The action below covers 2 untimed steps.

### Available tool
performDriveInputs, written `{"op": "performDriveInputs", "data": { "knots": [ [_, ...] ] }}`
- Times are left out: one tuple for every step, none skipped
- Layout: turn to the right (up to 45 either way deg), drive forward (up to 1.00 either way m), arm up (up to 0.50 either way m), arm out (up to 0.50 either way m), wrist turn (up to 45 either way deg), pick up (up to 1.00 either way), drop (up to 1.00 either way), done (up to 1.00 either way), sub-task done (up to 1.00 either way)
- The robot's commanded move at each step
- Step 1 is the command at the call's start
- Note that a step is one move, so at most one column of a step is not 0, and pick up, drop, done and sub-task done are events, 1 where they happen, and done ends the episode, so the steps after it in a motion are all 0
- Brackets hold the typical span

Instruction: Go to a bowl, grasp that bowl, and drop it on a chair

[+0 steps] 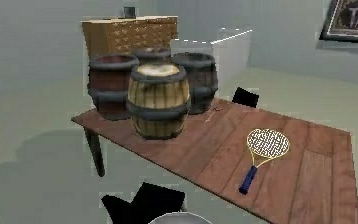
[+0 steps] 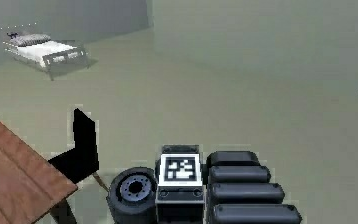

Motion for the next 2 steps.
{"op": "performDriveInputs", "data": {
  "knots": [
    [18.0, 0.00, 0.00, 0.00, 0.0, 0.00, 0.00, 0.00, 0.00],
    [0.0, 0.20, 0.00, 0.00, 0.0, 0.00, 0.00, 0.00, 0.00]
  ]
}}
